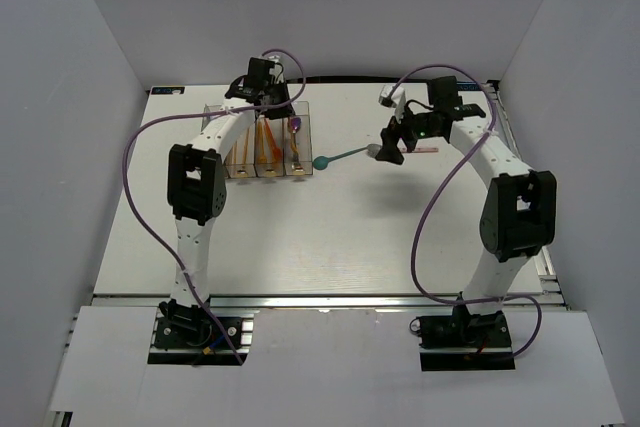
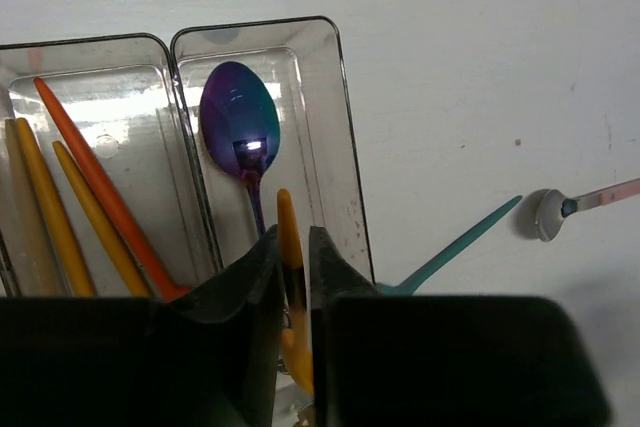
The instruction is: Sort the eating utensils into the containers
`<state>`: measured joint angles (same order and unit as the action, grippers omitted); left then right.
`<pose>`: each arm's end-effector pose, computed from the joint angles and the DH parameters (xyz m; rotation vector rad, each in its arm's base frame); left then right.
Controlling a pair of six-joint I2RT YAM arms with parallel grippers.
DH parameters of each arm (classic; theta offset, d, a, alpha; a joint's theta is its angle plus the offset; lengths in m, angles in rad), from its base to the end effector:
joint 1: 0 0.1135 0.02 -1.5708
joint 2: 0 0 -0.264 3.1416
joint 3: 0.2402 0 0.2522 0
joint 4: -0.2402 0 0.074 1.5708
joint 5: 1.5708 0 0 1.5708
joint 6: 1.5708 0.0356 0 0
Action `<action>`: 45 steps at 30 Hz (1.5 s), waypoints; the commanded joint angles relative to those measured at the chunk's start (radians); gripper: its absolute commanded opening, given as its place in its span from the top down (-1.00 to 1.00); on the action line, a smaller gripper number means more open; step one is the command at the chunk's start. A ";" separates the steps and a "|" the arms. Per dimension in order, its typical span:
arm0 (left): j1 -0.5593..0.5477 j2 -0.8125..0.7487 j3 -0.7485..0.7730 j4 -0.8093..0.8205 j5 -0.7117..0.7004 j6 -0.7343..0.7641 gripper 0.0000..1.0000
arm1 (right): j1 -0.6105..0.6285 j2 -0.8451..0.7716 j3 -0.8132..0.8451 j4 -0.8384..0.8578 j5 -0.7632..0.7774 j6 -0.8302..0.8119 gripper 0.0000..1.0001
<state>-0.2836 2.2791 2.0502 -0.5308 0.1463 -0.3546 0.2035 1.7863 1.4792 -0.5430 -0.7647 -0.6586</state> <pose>0.5008 -0.1514 0.2416 -0.0096 2.3721 -0.4843 0.3808 0.1037 0.2796 -1.2215 1.8586 0.6746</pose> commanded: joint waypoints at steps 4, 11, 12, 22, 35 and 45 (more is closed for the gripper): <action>-0.003 -0.058 -0.015 -0.006 0.033 -0.007 0.07 | -0.082 0.164 0.183 -0.072 0.122 -0.477 -0.79; -0.003 -0.142 -0.091 -0.001 0.055 -0.037 -0.25 | -0.135 0.444 0.480 -0.350 0.169 -0.708 -0.75; -0.003 -0.159 -0.102 -0.003 0.053 -0.038 -0.26 | -0.136 0.470 0.483 -0.341 0.183 -0.717 -0.75; 0.000 -0.461 -0.396 0.064 0.047 -0.079 -0.35 | -0.133 0.581 0.537 -0.331 0.214 -0.698 -0.68; 0.026 -0.856 -0.916 0.486 0.104 -0.374 -0.96 | -0.139 0.468 0.301 -0.325 0.223 -0.648 0.76; -0.124 -0.747 -1.001 0.661 0.187 -0.538 -0.63 | -0.061 0.091 -0.051 -0.284 -0.024 -0.327 1.00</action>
<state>-0.3363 1.4986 1.0325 0.0544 0.3012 -0.8356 0.0990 1.9694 1.4227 -0.8444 -0.6533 -1.1889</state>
